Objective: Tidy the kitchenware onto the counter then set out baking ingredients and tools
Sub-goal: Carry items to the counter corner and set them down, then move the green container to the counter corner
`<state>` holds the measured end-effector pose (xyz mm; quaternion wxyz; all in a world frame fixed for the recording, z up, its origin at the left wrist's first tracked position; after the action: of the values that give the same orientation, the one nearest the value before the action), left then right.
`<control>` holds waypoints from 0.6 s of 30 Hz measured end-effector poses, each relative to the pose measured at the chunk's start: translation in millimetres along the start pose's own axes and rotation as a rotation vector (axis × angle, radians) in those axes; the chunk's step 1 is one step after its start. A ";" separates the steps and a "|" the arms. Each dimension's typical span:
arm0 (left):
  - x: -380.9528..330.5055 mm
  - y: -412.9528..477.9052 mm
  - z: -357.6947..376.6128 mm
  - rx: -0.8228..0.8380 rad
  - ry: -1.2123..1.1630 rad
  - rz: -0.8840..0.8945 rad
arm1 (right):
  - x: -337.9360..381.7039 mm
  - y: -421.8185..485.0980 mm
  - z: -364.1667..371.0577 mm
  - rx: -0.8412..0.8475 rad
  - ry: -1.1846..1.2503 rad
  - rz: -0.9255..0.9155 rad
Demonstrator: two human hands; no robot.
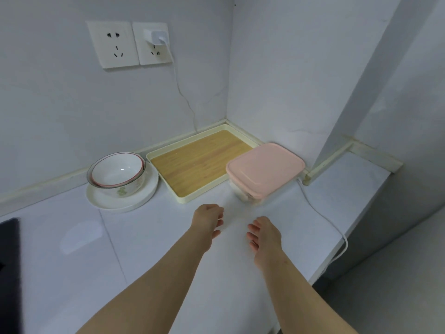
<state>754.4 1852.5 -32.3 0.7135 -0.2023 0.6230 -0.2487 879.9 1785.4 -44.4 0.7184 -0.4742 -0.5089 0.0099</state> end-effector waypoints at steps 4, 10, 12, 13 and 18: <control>3.7 -28.5 -27.7 0.016 0.027 0.042 | -19.0 -34.4 18.6 0.096 -0.050 -0.003; 15.6 -62.2 -68.1 -0.037 0.012 0.078 | -47.1 -74.5 35.8 0.185 -0.076 -0.010; 21.2 -78.4 -78.0 -0.057 -0.009 0.077 | -56.6 -86.7 37.0 0.219 -0.099 -0.011; 23.7 -87.2 -81.8 -0.066 -0.020 0.080 | -60.8 -92.7 36.2 0.233 -0.108 -0.014; 36.1 -135.1 -92.5 -0.121 -0.102 0.137 | -70.9 -126.6 22.3 0.347 -0.140 -0.055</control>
<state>652.6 1725.2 7.0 0.7461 -0.2145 0.6122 -0.1504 769.9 1695.5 -7.3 0.7522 -0.3273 -0.5611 0.1108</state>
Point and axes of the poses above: each hand's wrist, its own y-axis towards the middle knuckle, its own z-axis out of the palm, x = y × z, the point moved 5 cm from there along y, towards the middle knuckle, and after that the axes turned 7 degrees about -y, right-handed, at the moved point
